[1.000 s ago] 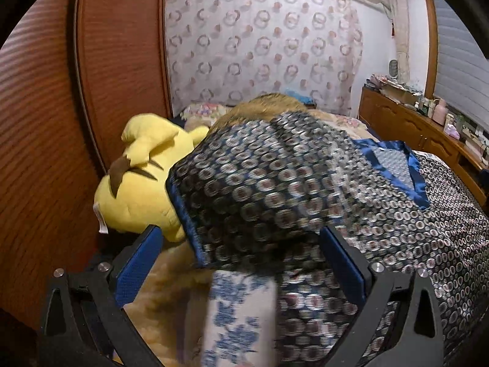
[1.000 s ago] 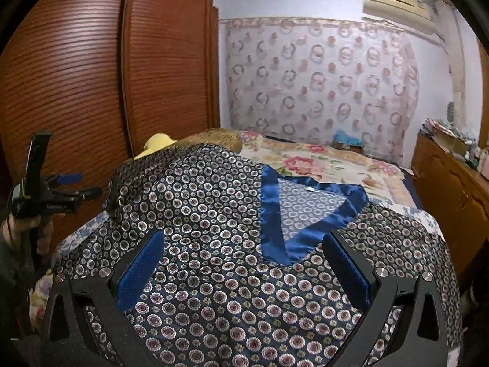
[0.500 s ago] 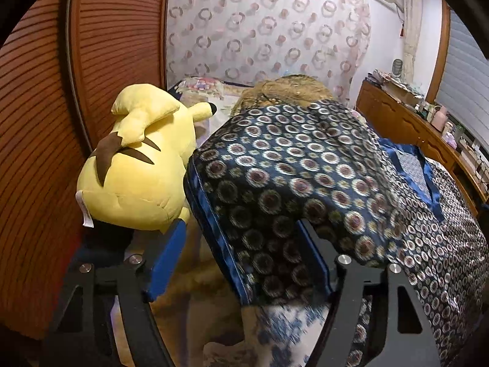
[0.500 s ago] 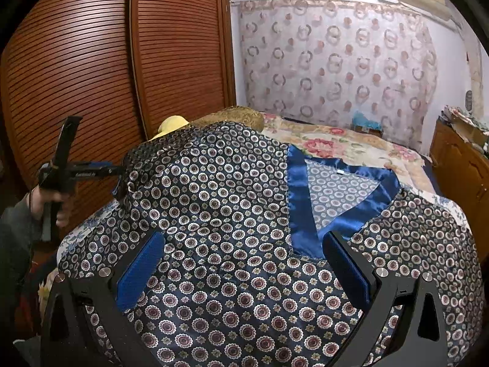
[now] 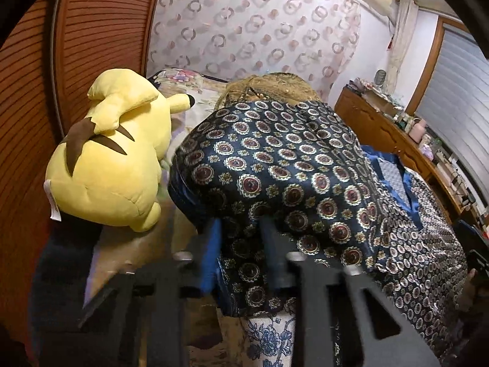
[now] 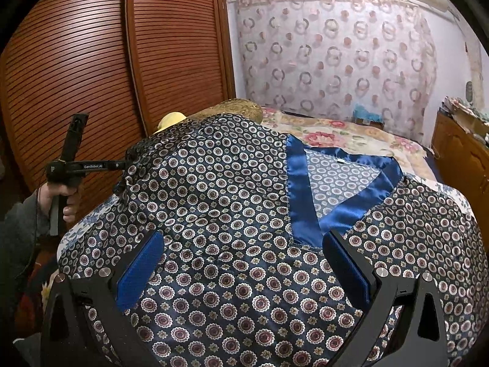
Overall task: Fold small clothes
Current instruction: 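Grasp the robe's side edge near the yellow plush with the left tool and lift, then fold the lifted robe side over toward the collar center, open the left tool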
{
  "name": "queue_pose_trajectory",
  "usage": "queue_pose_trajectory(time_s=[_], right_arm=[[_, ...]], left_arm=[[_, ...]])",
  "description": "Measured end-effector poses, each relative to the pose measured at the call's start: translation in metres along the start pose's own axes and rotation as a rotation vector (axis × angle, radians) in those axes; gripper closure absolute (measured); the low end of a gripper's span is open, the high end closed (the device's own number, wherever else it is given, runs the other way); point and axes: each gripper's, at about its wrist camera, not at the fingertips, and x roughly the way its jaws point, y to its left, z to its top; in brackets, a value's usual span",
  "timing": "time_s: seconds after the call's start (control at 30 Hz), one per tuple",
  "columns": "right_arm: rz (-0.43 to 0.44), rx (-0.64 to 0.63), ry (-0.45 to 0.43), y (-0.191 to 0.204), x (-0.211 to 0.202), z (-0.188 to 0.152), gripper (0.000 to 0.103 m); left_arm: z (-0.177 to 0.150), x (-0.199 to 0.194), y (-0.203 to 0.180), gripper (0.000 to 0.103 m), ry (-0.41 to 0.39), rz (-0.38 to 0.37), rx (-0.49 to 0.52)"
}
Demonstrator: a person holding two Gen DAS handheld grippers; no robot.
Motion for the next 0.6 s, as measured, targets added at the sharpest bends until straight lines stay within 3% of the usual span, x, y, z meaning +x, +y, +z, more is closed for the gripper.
queue_pose_trajectory(time_s=[0.1, 0.37, 0.6], right_arm=[[-0.003, 0.006, -0.007, -0.003, -0.001, -0.002, 0.000], [0.001, 0.027, -0.015, -0.005, -0.003, -0.005, 0.000], [-0.014, 0.043, -0.030, -0.013, -0.008, -0.007, 0.000]], left_arm=[[0.001, -0.014, -0.008, 0.102, -0.029, 0.037, 0.029], [0.014, -0.039, -0.037, 0.103, -0.084, 0.014, 0.094], [0.043, -0.055, -0.096, 0.103, -0.146, -0.053, 0.199]])
